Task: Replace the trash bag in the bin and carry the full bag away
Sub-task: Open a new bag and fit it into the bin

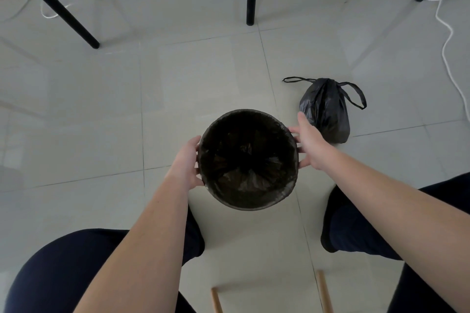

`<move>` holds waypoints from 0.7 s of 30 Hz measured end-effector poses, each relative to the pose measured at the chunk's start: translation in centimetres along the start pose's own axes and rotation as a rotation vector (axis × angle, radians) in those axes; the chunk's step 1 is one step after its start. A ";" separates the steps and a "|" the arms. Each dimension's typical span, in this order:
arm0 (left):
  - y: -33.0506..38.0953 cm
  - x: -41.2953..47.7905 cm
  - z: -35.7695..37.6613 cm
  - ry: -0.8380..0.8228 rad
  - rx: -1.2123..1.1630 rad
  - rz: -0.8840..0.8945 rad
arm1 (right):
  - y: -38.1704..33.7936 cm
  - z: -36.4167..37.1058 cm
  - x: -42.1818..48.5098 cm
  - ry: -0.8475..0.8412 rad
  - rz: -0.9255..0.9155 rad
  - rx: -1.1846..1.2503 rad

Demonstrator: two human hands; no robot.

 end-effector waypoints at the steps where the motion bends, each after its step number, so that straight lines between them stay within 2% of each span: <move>1: -0.1 -0.1 0.2 -0.023 0.028 -0.002 | 0.1 0.3 -0.2 -0.035 -0.004 -0.006; 5: -0.8 -0.1 -0.3 -0.001 0.144 -0.061 | -0.2 0.1 -0.2 -0.023 -0.112 0.055; 9: -0.4 0.6 -0.8 0.046 0.197 -0.122 | -2.0 -1.6 -0.4 0.183 -0.214 -0.174; 13: 0.5 0.2 0.2 -0.041 0.149 -0.071 | -0.7 -1.2 -0.5 0.077 0.023 -0.212; 15: 0.4 0.3 0.5 -0.112 0.105 -0.065 | 0.1 -0.7 -0.4 0.020 0.061 -0.165; 18: -0.4 0.8 -0.1 -0.091 0.026 -0.093 | 0.7 -1.3 0.1 0.056 0.078 -0.064; 21: -1.0 0.8 -0.5 -0.040 0.069 -0.126 | 0.5 -2.1 0.1 0.133 0.080 -0.088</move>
Point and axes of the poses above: each hand's wrist, its own x-axis towards the middle knuckle, its own z-axis out of the palm, y = z × x, the point moved 4 cm from there along x, towards the middle knuckle, and after that the axes turned 5 degrees about -y, right-handed, at the moved point
